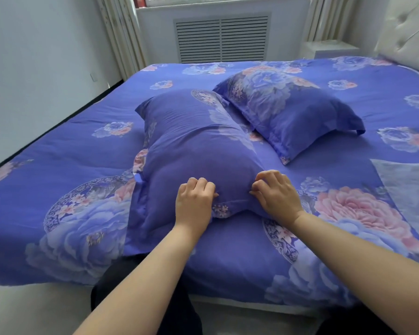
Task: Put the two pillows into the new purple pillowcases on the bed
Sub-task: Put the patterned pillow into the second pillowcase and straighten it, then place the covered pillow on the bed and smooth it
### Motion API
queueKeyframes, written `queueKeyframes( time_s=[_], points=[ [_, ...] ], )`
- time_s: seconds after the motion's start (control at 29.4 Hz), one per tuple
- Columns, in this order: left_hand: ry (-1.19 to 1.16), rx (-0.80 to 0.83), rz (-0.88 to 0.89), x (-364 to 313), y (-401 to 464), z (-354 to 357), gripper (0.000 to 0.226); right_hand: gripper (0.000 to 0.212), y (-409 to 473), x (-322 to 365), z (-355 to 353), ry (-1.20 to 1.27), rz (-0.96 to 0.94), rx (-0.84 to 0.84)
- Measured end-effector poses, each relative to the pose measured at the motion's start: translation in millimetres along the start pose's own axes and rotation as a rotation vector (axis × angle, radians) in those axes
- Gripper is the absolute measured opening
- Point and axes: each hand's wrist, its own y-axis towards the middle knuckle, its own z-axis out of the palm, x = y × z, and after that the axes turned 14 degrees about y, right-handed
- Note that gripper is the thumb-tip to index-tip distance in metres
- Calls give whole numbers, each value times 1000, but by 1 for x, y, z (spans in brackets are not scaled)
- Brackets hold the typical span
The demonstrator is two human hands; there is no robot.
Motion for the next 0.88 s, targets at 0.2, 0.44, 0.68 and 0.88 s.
queueKeyframes(
  time_s=[0.2,0.44,0.68,0.88],
  points=[
    [-1,139,146,-16,-13,-9,24,8,-12,0,2,4,-148,320],
    [91,282,312,-33,-29,-9,31,14,-35,6,-3,-28,64,686],
    [8,278,177,-43,-28,-8,27,21,-54,-7,-26,191,736,572],
    [-249,516,279,-104,-34,-7,32,52,-103,-65,-99,-380,1205,453]
  ],
)
